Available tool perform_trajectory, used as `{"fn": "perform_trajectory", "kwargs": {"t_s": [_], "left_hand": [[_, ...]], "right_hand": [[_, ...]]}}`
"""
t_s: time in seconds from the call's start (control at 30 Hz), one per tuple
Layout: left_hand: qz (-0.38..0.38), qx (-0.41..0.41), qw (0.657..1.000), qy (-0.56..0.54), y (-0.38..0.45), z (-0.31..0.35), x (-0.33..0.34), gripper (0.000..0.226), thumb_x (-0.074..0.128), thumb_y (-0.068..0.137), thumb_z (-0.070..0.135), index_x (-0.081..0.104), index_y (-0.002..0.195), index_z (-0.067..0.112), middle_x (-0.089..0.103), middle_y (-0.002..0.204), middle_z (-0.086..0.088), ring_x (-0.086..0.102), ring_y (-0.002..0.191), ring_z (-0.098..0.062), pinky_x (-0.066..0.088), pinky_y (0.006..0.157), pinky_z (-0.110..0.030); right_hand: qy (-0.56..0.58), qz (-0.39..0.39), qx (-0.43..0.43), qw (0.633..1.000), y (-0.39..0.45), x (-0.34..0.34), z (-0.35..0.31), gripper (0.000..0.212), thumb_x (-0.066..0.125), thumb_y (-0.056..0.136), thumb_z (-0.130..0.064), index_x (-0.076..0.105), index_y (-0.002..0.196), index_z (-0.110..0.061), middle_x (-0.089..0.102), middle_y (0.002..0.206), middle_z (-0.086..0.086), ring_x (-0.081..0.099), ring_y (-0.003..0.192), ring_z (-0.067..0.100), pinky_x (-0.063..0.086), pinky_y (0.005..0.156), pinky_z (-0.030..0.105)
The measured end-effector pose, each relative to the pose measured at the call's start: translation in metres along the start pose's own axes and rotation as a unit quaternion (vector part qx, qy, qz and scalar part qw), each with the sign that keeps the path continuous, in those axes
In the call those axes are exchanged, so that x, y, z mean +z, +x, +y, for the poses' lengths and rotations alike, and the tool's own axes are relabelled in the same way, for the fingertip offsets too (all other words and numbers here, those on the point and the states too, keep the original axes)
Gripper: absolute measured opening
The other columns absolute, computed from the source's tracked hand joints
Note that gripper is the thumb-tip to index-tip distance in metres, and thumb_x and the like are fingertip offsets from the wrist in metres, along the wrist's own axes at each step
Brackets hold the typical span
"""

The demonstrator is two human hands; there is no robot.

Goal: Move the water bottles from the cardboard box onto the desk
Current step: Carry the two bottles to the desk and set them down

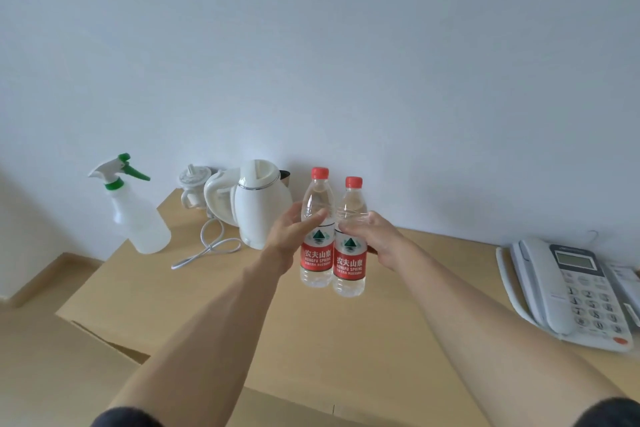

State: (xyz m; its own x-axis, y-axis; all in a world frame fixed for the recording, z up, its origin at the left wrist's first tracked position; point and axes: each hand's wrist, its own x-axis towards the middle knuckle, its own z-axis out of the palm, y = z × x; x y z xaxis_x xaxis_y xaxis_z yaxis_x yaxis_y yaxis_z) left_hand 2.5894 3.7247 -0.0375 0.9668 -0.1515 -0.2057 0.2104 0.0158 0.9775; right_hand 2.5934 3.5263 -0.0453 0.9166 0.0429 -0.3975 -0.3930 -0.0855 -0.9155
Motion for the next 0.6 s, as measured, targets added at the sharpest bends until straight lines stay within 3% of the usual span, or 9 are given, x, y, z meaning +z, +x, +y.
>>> {"fn": "perform_trajectory", "kwargs": {"t_s": [0.1,0.23,0.37,0.6], "left_hand": [[0.002,0.002,1.000,0.020,0.020,-0.006,-0.002,0.048,0.081,0.084,0.034,0.061,0.126,0.024,0.075,0.115,-0.002,0.073,0.103,-0.021,0.055,0.083,-0.036],[-0.002,0.000,0.997,0.074,0.041,-0.014,-0.003,0.057,0.085,0.075,0.027,0.061,0.127,0.023,0.073,0.117,-0.003,0.069,0.111,-0.024,0.054,0.098,-0.046],[-0.012,0.013,0.994,0.110,0.063,-0.013,-0.003,0.046,0.083,0.081,0.014,0.065,0.121,0.028,0.073,0.115,0.003,0.068,0.111,-0.019,0.053,0.099,-0.042],[-0.066,0.017,0.984,0.165,0.097,-0.006,-0.007,0.052,0.080,0.082,0.003,0.062,0.124,0.027,0.073,0.119,0.006,0.066,0.116,-0.013,0.047,0.108,-0.046]], "right_hand": [[-0.021,0.007,-0.011,1.000,0.016,-0.007,0.003,0.060,0.090,0.073,-0.028,0.056,0.122,-0.018,0.072,0.116,0.002,0.070,0.105,0.021,0.054,0.097,0.042],[-0.067,0.039,-0.026,0.997,0.028,-0.020,0.012,0.051,0.091,0.071,-0.027,0.058,0.110,-0.026,0.071,0.108,-0.006,0.068,0.099,0.013,0.054,0.081,0.032],[-0.113,0.070,-0.037,0.990,0.042,-0.028,0.014,0.052,0.092,0.068,-0.029,0.057,0.107,-0.031,0.069,0.103,-0.011,0.067,0.097,0.011,0.056,0.088,0.036],[-0.149,0.131,-0.051,0.979,0.057,-0.036,0.006,0.050,0.091,0.067,-0.029,0.058,0.103,-0.035,0.064,0.096,-0.019,0.064,0.098,0.012,0.047,0.076,0.027]]}}
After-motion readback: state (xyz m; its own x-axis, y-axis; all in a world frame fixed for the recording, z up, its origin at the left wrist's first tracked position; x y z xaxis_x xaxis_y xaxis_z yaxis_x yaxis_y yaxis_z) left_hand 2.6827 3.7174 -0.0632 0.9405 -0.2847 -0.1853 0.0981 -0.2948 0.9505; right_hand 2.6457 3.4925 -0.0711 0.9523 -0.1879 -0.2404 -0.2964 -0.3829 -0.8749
